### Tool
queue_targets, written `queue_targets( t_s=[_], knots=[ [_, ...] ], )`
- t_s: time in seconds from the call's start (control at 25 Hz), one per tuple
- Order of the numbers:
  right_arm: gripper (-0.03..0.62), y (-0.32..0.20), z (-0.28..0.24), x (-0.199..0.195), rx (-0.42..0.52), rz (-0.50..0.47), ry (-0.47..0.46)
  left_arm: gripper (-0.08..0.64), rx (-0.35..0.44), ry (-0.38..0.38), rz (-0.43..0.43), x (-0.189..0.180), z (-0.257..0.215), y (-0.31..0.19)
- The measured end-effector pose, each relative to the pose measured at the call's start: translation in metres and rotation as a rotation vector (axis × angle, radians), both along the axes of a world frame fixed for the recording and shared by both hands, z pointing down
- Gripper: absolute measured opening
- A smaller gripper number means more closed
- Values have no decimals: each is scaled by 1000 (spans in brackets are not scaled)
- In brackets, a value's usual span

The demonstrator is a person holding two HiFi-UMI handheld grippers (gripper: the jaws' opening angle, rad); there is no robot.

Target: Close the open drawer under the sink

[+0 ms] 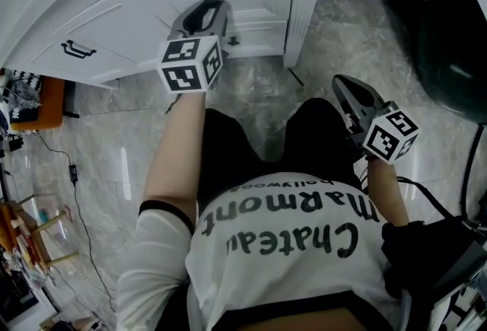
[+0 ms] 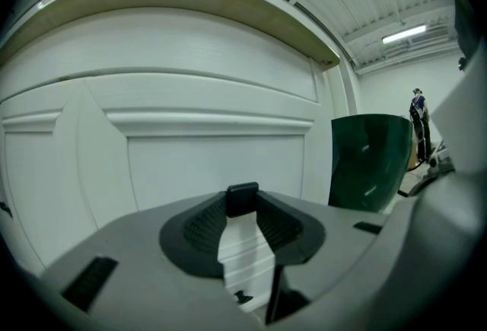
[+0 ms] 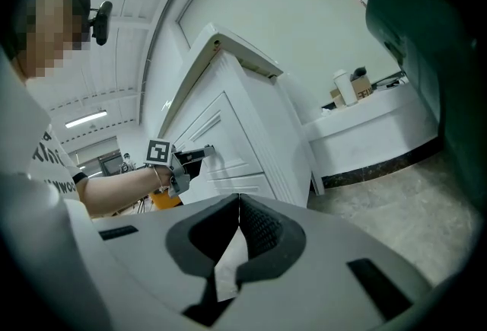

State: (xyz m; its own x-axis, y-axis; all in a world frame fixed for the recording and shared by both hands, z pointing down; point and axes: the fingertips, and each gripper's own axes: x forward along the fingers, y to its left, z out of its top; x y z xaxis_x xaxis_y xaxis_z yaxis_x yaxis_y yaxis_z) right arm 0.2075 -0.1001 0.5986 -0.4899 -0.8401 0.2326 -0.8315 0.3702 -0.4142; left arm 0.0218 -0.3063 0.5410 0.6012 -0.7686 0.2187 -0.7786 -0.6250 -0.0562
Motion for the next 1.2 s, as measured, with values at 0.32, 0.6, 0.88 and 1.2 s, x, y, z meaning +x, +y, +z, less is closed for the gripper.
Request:
queue_targets(
  t_s=[0.32, 0.6, 0.88, 1.2],
  knots=[
    [12, -4, 5, -5, -14, -19, -7, 121, -21, -20, -7, 2, -1, -6],
    [12, -6, 20, -12, -31, -31, -23, 121, -9, -11, 4, 1, -2, -5],
    [12, -11, 73, -14, -115, -26, -6, 121, 62, 21, 11, 0, -3, -3],
    [11, -29, 87, -11, -199, -12, -29, 121, 92, 45, -22, 2, -6, -6]
  ],
)
